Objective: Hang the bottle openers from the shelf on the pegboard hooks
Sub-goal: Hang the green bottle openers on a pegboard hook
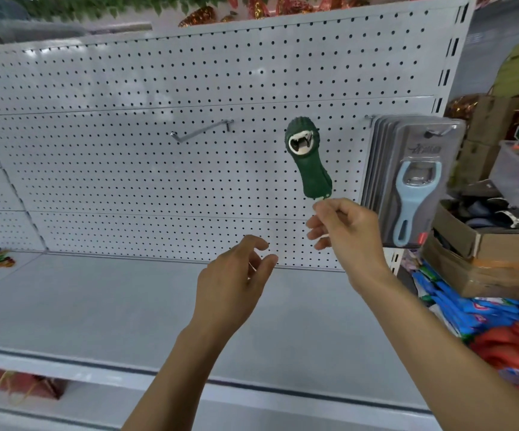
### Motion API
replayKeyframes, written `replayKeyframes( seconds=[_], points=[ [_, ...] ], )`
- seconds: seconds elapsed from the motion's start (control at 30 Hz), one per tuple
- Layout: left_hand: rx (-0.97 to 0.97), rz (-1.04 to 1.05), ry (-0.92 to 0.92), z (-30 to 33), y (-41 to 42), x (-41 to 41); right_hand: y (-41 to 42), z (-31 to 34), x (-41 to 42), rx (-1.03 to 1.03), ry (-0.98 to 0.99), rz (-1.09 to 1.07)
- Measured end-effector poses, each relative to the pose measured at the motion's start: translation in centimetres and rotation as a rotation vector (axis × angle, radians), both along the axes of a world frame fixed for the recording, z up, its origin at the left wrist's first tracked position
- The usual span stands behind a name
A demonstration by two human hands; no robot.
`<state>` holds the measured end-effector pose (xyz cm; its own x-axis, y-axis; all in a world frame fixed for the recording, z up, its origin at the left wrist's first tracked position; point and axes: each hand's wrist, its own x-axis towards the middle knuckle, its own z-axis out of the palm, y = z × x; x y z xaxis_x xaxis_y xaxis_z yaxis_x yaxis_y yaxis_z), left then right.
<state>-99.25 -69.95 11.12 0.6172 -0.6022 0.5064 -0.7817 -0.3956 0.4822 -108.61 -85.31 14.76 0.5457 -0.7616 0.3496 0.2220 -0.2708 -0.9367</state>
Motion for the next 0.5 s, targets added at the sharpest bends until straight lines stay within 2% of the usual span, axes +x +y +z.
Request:
replayKeyframes(
  seconds=[0.1, 0.27, 0.5],
  points=[
    [-0.011, 0.015, 0.014, -1.7, 0.5, -0.5, 1.1, -3.2, -1.2, -0.07, 0.092, 0.026],
    [0.034, 0.033, 0.02, -5.6, 2.8, -0.8, 3.5, -9.3, -2.5, -0.38, 0.346, 0.064],
    [0.163, 0.118, 0.074, -11.4, 8.9, 0.1, 8.7, -15.2, -1.2, -0.553, 0.575, 0.242]
  ],
)
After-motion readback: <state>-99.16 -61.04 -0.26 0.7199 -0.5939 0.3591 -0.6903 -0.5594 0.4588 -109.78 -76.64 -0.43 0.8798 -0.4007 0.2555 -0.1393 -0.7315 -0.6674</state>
